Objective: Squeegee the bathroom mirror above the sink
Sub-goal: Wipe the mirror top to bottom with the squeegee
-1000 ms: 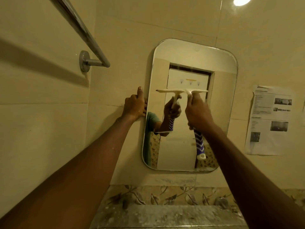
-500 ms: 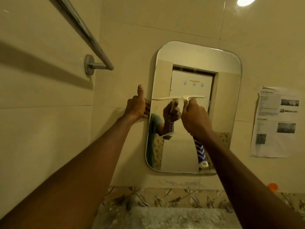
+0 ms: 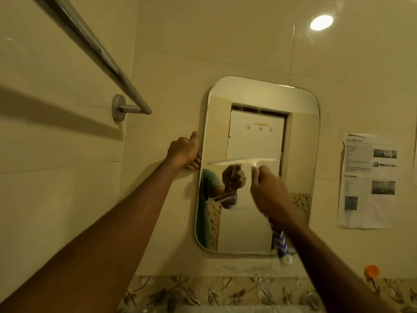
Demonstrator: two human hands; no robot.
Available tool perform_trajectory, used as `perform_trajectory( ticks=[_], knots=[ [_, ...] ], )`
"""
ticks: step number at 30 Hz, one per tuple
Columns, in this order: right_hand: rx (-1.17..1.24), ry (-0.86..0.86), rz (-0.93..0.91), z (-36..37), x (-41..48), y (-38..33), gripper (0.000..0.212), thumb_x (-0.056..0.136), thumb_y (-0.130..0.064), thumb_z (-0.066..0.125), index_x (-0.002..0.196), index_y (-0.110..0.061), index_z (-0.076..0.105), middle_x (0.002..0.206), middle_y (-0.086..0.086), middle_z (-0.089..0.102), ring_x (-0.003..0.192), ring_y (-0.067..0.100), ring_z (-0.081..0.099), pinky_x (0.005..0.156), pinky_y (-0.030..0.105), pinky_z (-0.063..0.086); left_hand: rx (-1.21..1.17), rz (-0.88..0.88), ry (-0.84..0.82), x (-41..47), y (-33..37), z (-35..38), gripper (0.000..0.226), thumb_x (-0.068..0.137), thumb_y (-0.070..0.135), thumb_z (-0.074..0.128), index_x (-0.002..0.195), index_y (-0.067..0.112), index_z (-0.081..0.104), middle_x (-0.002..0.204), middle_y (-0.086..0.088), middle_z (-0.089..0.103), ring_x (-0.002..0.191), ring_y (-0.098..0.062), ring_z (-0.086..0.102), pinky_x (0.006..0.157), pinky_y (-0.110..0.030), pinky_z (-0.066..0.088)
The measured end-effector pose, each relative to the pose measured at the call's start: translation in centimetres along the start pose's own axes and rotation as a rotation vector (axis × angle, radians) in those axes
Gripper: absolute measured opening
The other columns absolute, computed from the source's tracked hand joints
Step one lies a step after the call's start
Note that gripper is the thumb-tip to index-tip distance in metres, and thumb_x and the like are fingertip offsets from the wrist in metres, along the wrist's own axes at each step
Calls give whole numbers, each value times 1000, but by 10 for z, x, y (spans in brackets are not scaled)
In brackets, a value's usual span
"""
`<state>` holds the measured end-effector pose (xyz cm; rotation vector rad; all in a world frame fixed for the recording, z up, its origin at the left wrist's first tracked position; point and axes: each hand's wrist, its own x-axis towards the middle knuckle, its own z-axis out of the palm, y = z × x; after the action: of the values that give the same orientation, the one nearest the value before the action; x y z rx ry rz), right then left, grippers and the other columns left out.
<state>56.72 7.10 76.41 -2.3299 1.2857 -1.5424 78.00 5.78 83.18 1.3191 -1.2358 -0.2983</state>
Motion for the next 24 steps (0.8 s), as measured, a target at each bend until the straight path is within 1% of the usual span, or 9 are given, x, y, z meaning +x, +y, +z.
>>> perform_trajectory(
  ticks=[3,5,7,9,11,16,19,22,24],
  knots=[
    [18,118,-38,-34,53,-23,23,103,-32,33,95,-18,50,68,0,57,45,8,52,37,16,41,-72,62,204,10,15,2,57,98,46,38,89,0,71,80,-15,74,70,-29,72,69,-41,63],
    [16,181,-49,-52,86,-36,34,104,-34,31,91,-12,53,66,3,56,44,11,52,36,18,43,-102,157,282,18,30,3,50,97,41,41,87,2,71,84,-15,73,77,-31,71,75,-45,61],
    [18,224,-41,-65,111,-48,40,104,-37,29,90,-9,54,66,4,56,45,14,54,40,24,47,-90,219,298,21,46,5,40,99,30,44,93,1,70,90,-14,72,82,-28,69,74,-36,58],
    [26,232,-33,-73,127,-60,37,104,-37,30,90,-10,52,69,2,56,47,14,54,42,22,45,-67,249,305,23,58,9,30,101,22,45,106,4,69,101,-12,70,89,-22,65,72,-26,49],
    [13,198,-39,-74,134,-66,32,104,-33,32,90,-10,50,69,2,55,49,13,54,44,21,44,-68,256,310,23,64,13,28,101,19,47,116,5,66,113,-11,68,100,-21,63,76,-22,46],
    [41,143,-27,-33,98,-35,26,103,-32,33,91,-15,50,67,1,57,44,6,53,39,16,42,-63,285,315,32,60,14,26,96,15,56,116,1,66,117,-15,69,110,-26,64,83,-22,44],
    [-23,72,35,-2,52,-10,31,102,-37,32,99,-13,52,72,2,60,53,11,58,46,22,46,-60,300,318,33,60,13,26,96,14,57,116,0,66,117,-16,69,111,-27,64,85,-22,45],
    [-42,-6,77,-17,47,-16,30,102,-33,36,86,-15,54,68,2,57,52,11,54,44,20,42,-52,291,303,31,61,12,26,96,13,57,117,0,66,119,-16,68,112,-26,63,85,-21,44],
    [-38,54,32,-44,74,-30,35,103,-31,34,78,-15,52,62,1,54,46,10,50,35,16,41,-51,277,290,33,62,10,25,96,11,57,116,1,67,119,-15,68,112,-25,63,85,-20,44]
  ],
)
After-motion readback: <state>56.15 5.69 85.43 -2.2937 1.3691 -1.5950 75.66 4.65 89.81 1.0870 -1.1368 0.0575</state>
